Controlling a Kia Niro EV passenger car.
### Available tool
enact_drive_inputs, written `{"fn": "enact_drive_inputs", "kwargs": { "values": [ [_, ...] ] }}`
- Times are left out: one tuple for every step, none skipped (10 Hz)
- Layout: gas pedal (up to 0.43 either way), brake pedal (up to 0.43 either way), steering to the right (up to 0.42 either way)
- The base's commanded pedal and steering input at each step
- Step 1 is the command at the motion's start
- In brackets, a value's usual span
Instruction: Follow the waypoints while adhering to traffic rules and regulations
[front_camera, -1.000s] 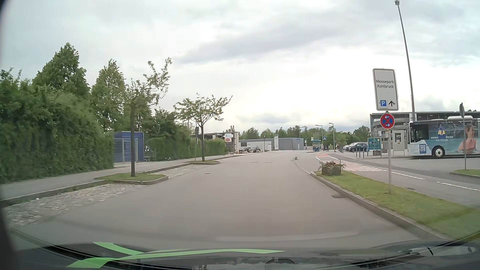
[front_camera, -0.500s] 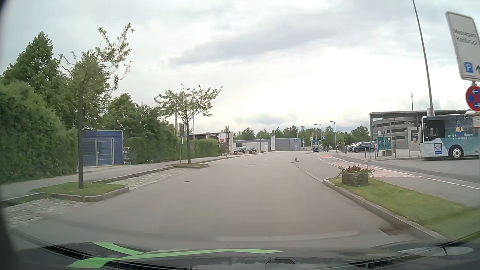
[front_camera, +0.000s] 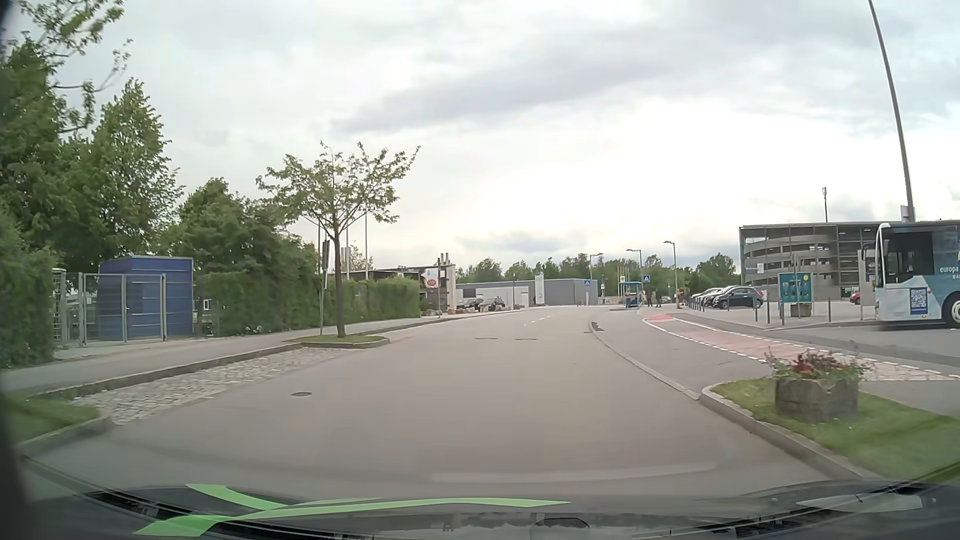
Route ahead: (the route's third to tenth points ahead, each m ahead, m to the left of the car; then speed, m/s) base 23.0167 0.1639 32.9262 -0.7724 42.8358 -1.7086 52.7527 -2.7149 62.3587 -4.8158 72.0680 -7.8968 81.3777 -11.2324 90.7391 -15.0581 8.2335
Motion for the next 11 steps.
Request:
{"fn": "enact_drive_inputs", "kwargs": {
  "values": [
    [0.039, 0.0, 0.011],
    [0.039, 0.0, 0.011],
    [0.028, 0.0, 0.011],
    [0.028, 0.0, 0.011],
    [0.028, 0.0, 0.011],
    [0.028, 0.0, 0.011],
    [0.028, 0.0, 0.011],
    [0.028, 0.0, 0.011],
    [0.039, 0.0, 0.011],
    [0.039, 0.0, 0.011],
    [0.039, 0.0, 0.011]
  ]
}}
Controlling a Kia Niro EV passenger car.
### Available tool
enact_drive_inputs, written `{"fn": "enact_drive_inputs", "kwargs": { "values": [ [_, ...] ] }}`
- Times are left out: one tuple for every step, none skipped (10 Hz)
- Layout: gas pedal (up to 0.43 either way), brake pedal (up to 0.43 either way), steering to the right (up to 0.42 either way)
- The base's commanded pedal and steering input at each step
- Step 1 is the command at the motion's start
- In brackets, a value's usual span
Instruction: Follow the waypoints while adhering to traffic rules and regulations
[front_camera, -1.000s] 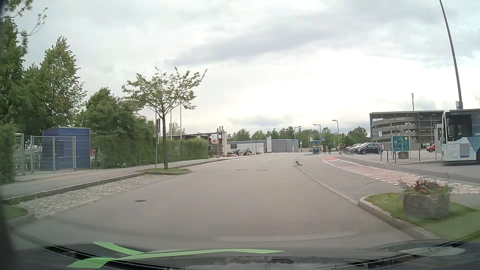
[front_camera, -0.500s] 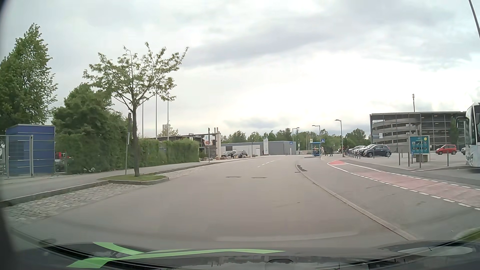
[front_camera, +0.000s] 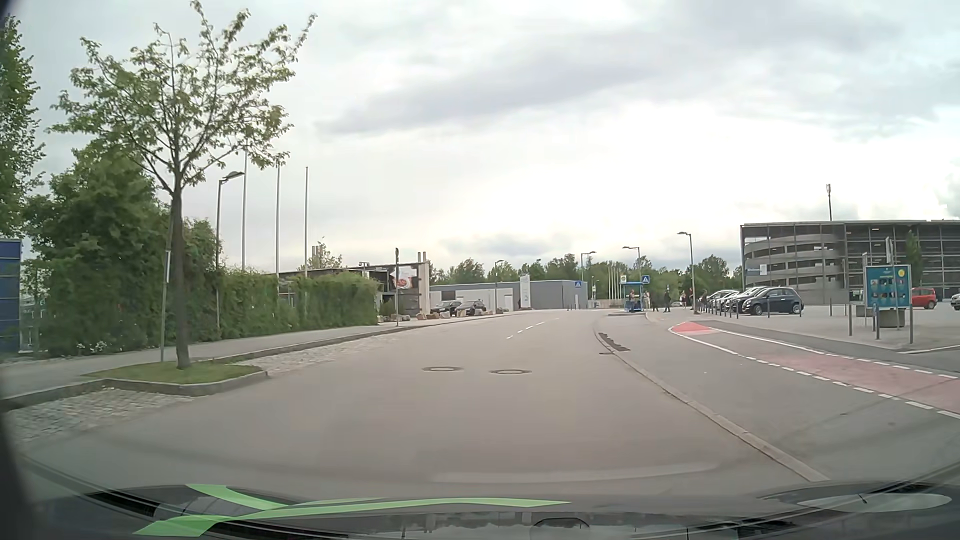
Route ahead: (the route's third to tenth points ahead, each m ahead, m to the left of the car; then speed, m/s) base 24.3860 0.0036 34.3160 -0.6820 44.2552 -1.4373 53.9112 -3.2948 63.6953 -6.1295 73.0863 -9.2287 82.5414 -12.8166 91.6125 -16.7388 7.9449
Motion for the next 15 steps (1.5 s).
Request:
{"fn": "enact_drive_inputs", "kwargs": {
  "values": [
    [0.039, 0.0, 0.011],
    [0.047, 0.0, 0.011],
    [0.059, 0.0, 0.011],
    [0.059, 0.0, 0.011],
    [0.059, 0.0, 0.011],
    [0.059, 0.0, 0.011],
    [0.059, 0.0, 0.011],
    [0.059, 0.0, 0.011],
    [0.059, 0.0, 0.011],
    [0.059, 0.0, 0.011],
    [0.059, 0.0, 0.011],
    [0.059, 0.0, 0.011],
    [0.059, 0.0, 0.011],
    [0.059, 0.0, 0.011],
    [0.067, 0.0, 0.011]
  ]
}}
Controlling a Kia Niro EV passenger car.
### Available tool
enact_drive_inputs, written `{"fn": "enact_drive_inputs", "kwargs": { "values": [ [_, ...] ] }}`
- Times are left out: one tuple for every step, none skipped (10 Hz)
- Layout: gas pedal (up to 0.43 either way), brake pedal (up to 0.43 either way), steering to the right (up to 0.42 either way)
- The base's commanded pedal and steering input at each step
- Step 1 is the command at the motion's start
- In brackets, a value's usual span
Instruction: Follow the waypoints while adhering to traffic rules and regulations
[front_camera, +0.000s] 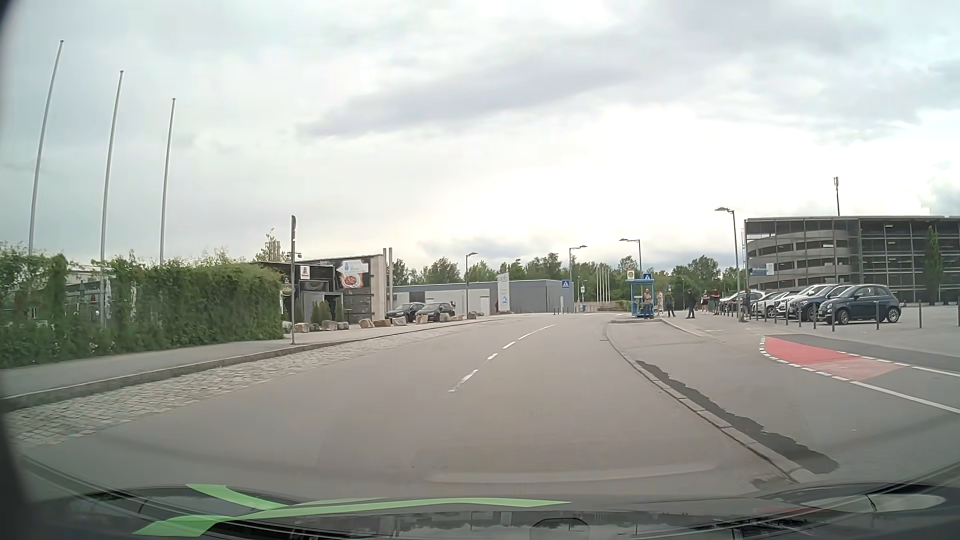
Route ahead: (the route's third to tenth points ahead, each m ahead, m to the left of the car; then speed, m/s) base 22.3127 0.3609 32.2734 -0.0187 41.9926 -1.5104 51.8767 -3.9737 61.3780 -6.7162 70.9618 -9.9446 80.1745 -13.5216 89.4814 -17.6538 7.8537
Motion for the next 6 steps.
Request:
{"fn": "enact_drive_inputs", "kwargs": {
  "values": [
    [0.067, 0.0, 0.011],
    [0.067, 0.0, 0.011],
    [0.067, 0.0, 0.011],
    [0.059, 0.0, 0.011],
    [0.059, 0.0, 0.011],
    [0.059, 0.0, 0.011]
  ]
}}
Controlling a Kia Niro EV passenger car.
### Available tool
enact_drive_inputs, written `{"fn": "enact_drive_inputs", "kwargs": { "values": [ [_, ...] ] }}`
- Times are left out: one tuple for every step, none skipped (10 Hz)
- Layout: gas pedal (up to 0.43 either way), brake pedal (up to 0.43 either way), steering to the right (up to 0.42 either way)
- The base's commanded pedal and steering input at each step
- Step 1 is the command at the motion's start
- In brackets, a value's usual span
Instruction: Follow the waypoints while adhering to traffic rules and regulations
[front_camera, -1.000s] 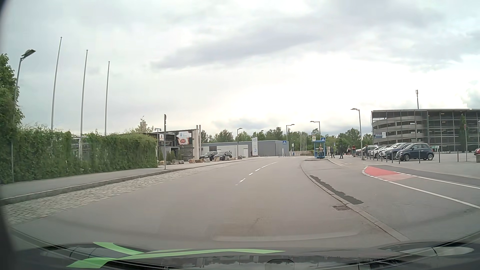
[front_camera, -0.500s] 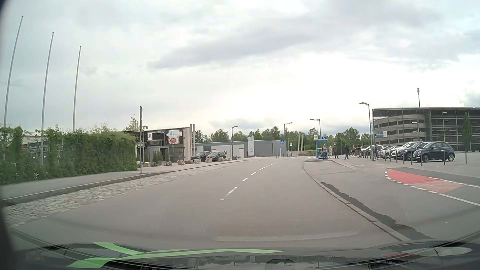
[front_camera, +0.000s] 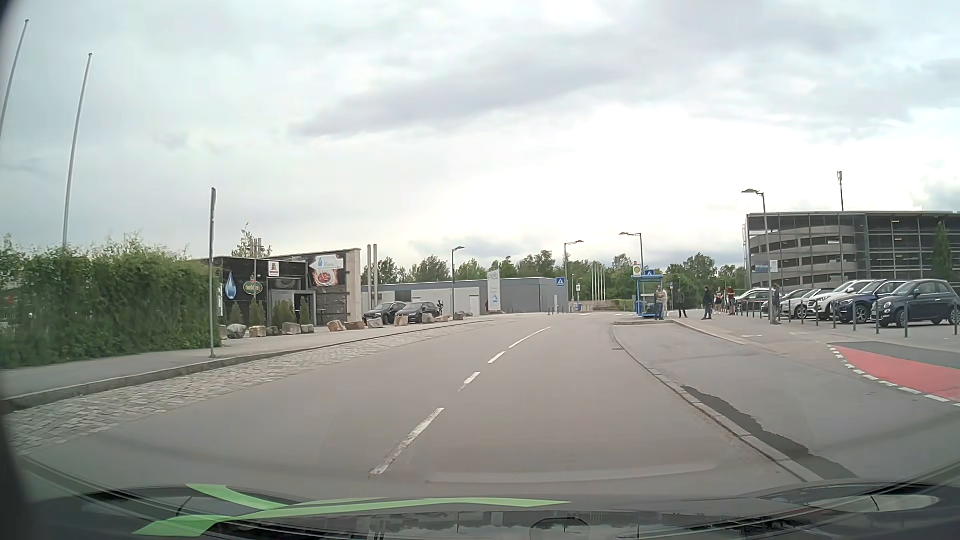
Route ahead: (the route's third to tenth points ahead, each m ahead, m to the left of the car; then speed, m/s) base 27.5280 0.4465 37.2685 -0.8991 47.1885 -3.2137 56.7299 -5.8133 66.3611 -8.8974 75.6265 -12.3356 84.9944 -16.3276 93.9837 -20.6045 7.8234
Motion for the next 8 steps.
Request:
{"fn": "enact_drive_inputs", "kwargs": {
  "values": [
    [0.059, 0.0, 0.011],
    [0.059, 0.0, 0.011],
    [0.039, 0.0, 0.011],
    [0.028, 0.0, 0.011],
    [0.02, 0.0, 0.011],
    [0.008, 0.0, 0.011],
    [0.008, 0.0, 0.011],
    [0.008, 0.0, 0.011]
  ]
}}
